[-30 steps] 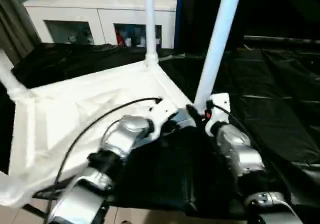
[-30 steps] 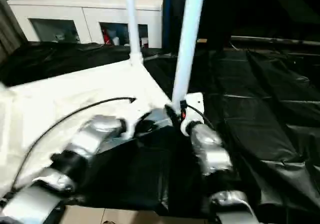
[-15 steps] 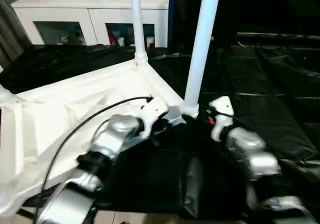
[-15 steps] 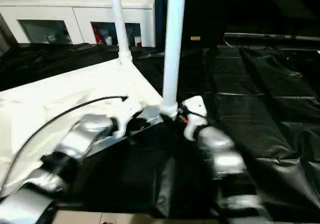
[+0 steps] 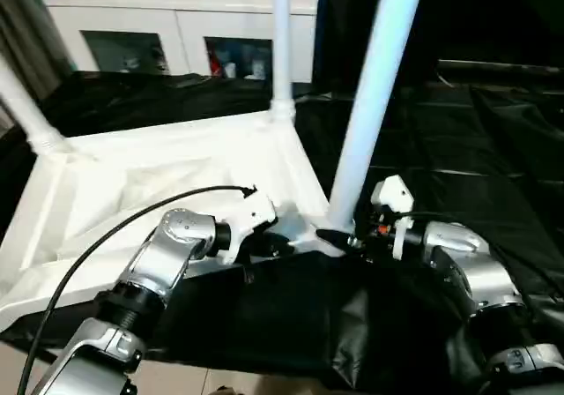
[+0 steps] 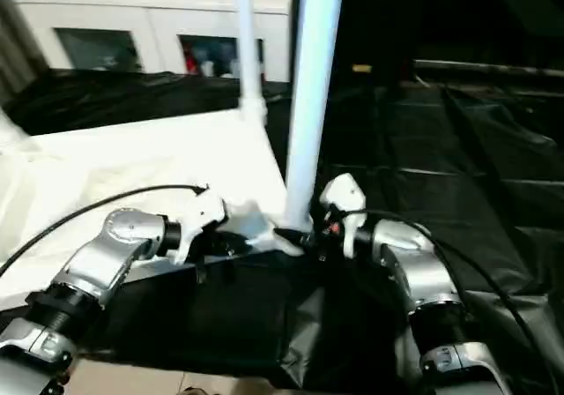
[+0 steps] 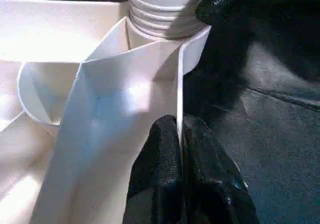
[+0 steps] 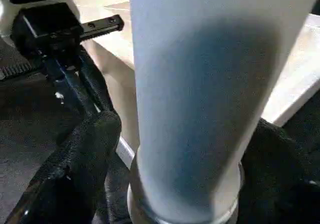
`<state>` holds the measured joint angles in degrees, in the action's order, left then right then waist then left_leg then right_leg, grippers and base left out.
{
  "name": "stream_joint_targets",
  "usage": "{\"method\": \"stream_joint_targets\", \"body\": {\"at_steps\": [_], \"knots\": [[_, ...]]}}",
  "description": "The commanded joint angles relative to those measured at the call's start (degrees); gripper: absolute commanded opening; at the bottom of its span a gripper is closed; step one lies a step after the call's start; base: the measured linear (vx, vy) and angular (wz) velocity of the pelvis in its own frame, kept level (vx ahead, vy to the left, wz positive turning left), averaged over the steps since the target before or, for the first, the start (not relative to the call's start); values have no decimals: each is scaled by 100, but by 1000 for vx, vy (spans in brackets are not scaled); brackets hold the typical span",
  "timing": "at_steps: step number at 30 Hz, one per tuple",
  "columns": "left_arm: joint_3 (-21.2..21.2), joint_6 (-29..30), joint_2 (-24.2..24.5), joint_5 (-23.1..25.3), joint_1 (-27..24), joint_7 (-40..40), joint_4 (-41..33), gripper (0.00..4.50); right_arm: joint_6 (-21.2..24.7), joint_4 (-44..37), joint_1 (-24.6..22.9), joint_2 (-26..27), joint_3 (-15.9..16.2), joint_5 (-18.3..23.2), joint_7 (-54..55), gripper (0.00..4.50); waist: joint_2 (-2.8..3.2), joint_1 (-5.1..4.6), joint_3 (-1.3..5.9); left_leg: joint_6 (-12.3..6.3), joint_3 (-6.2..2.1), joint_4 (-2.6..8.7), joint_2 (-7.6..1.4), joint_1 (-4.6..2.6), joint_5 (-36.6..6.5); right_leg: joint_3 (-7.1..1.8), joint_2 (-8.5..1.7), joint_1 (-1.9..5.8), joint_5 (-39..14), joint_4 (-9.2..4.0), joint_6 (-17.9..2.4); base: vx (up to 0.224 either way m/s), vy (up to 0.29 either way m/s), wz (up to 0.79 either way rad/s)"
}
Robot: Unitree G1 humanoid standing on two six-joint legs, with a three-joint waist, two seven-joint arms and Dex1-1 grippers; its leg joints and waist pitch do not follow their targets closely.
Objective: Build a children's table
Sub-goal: Rotate leg to tighten
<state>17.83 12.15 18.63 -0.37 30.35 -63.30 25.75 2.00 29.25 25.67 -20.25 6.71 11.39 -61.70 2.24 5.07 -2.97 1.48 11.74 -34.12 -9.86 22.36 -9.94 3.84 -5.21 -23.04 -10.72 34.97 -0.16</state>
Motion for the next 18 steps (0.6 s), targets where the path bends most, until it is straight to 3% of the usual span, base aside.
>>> {"method": "stream_joint_targets", "body": {"at_steps": [1, 10, 18], "knots": [[0, -45, -56, -238, -15, -92, -210, 0, -14, -52, 38, -24, 138, -54, -187, 368, -137, -21, 366, -343, -171, 401, -367, -135, -1285, -277, -389, 226, -1562, -460, -1241, 0, 0, 0], [-22, -10, -26, -200, -33, -127, -253, 0, -58, -39, 12, -176, 238, -151, -336, 306, -150, -6, 381, -464, -163, 372, -351, -113, -1035, -267, -380, 238, -1328, -432, -1284, 0, 0, 0], [-43, 5, -39, -170, -25, -97, -233, 0, -88, 36, 11, -201, 261, -187, -328, 262, -142, -2, 380, -434, -169, 376, -355, -123, -1101, -266, -380, 236, -1431, -443, -1258, 0, 0, 0]]}}
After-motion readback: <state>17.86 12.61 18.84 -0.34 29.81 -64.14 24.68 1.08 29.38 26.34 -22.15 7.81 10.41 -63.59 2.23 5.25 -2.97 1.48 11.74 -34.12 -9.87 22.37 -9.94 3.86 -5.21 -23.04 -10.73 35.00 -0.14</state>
